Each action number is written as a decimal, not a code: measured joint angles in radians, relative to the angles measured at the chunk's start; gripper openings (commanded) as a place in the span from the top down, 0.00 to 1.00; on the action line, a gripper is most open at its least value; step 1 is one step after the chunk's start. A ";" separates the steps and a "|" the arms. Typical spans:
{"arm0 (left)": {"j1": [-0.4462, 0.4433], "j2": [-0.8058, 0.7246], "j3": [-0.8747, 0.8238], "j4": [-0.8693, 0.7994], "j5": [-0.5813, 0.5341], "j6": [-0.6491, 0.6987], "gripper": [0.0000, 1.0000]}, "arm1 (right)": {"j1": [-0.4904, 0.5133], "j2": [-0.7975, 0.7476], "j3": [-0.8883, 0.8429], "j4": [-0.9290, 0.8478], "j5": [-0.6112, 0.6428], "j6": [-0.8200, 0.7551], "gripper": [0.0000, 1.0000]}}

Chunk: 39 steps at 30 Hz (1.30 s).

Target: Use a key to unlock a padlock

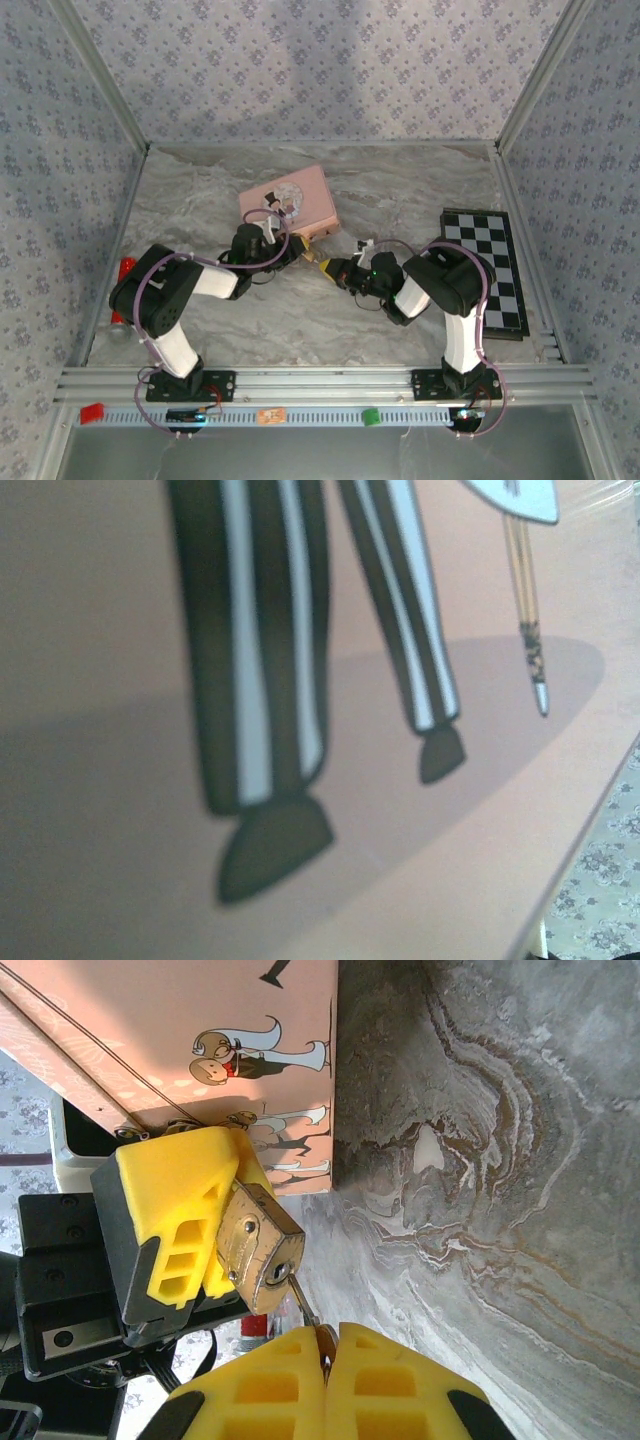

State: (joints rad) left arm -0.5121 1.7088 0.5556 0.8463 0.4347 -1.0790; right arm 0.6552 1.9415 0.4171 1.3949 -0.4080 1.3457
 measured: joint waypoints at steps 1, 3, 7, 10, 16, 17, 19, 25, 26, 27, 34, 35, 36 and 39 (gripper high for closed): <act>0.001 0.000 -0.001 0.004 0.000 -0.004 0.91 | 0.000 0.000 0.000 0.000 0.000 0.000 1.00; 0.002 0.000 -0.001 0.009 0.003 -0.011 0.91 | 0.002 -0.003 0.000 0.000 0.000 0.000 1.00; 0.004 0.000 -0.003 0.015 0.004 -0.017 0.91 | 0.002 -0.006 0.001 -0.001 0.000 0.000 1.00; 0.006 0.000 -0.005 0.020 0.007 -0.019 0.91 | 0.002 -0.007 0.001 0.000 0.000 0.000 1.00; 0.008 0.000 -0.008 0.026 0.011 -0.019 0.91 | 0.005 -0.007 0.004 -0.001 0.000 0.000 1.00; 0.009 0.000 -0.009 0.027 0.011 -0.019 0.91 | 0.005 -0.008 0.006 -0.001 0.000 0.000 1.00; 0.010 0.000 -0.010 0.030 0.012 -0.019 0.91 | 0.005 -0.014 0.010 -0.003 0.000 0.000 1.00; 0.016 0.000 -0.011 0.037 0.022 -0.023 0.91 | 0.005 -0.017 0.015 -0.008 0.000 0.000 1.00; 0.017 0.000 -0.011 0.037 0.023 -0.025 0.91 | 0.005 -0.017 0.016 -0.008 0.000 0.000 1.00; 0.017 0.000 -0.012 0.039 0.023 -0.026 0.91 | 0.005 -0.017 0.016 -0.008 0.000 0.000 1.00; 0.021 0.000 -0.016 0.054 0.026 -0.040 0.91 | 0.005 -0.017 0.022 -0.010 0.000 0.000 1.00; 0.022 0.000 -0.016 0.055 0.026 -0.042 0.91 | 0.005 -0.017 0.023 -0.010 0.000 0.000 1.00; 0.022 0.000 -0.016 0.056 0.026 -0.045 0.91 | 0.005 -0.017 0.023 -0.010 0.000 0.000 1.00; 0.022 0.000 -0.016 0.062 0.026 -0.056 0.91 | 0.005 -0.017 0.027 -0.011 0.000 0.000 1.00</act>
State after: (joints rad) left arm -0.4900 1.7088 0.5392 0.9081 0.4606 -1.1347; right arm 0.6601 1.9244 0.4442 1.3842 -0.4076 1.3457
